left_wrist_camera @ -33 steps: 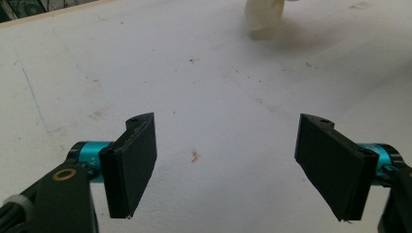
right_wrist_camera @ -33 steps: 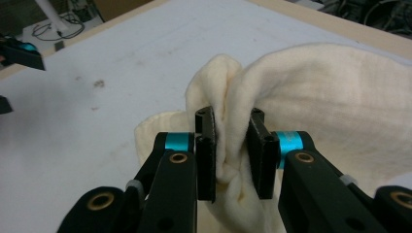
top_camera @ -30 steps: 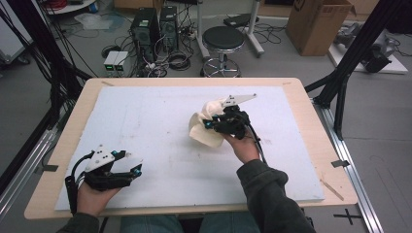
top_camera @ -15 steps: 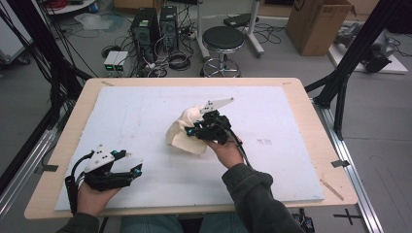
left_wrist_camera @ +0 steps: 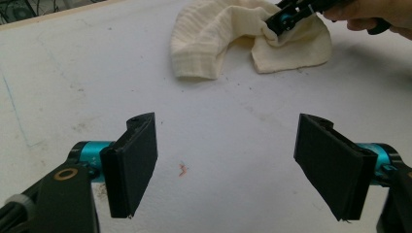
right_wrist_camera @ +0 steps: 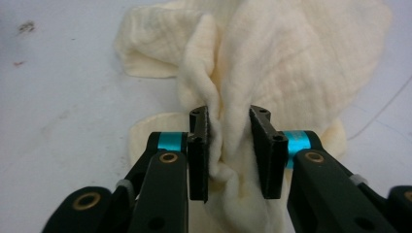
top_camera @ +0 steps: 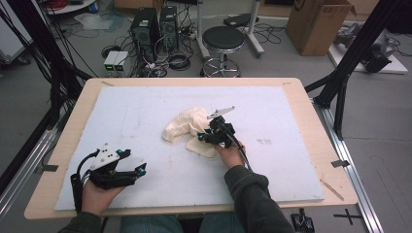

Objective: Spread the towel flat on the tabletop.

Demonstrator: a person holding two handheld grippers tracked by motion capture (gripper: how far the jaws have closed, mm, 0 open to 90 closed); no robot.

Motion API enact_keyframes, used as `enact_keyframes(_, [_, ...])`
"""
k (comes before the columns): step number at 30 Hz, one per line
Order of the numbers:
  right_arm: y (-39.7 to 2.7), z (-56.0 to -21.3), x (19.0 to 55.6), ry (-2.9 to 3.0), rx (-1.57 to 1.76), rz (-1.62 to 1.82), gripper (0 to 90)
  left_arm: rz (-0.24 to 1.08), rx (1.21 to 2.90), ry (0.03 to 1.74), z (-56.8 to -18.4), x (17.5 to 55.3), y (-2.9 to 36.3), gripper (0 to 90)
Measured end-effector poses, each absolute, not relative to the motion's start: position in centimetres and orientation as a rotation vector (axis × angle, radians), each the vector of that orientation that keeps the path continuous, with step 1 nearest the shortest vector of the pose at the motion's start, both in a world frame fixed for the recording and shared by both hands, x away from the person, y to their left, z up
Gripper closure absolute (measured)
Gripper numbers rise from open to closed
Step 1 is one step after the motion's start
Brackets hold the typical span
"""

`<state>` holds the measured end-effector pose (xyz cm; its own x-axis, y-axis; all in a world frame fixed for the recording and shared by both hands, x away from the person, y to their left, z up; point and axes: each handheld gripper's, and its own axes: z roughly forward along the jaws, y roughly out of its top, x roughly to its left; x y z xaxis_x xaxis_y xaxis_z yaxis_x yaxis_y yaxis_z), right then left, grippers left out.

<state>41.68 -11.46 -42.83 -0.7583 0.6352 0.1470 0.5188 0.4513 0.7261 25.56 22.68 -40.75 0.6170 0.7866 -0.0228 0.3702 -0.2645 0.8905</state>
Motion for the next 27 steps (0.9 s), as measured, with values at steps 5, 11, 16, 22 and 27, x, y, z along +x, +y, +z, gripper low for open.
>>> enact_keyframes(5, [-12.1, -42.3, 41.6, 2.526, 1.009, 1.262, 52.9, 0.527, 1.880, 0.917, -40.8, 25.7, 22.2, 24.9])
enact_keyframes(11, [-13.5, -40.7, 40.3, 2.490, 0.944, 1.301, 45.4, 0.519, 1.878, 0.916, -40.8, 25.8, 22.0, 24.9])
enact_keyframes(16, [-15.6, -39.1, 38.1, 2.450, 0.875, 1.335, 43.9, 0.523, 1.877, 0.918, -40.8, 25.8, 21.9, 24.8])
enact_keyframes(22, [-15.9, -38.7, 35.9, 2.468, 0.780, 1.365, 48.8, 0.519, 1.877, 0.917, -40.8, 25.8, 21.9, 24.9])
enact_keyframes(27, [-14.5, -39.9, 35.0, 2.560, 0.707, 1.370, 54.0, 0.521, 1.884, 0.912, -40.9, 25.8, 21.9, 24.8])
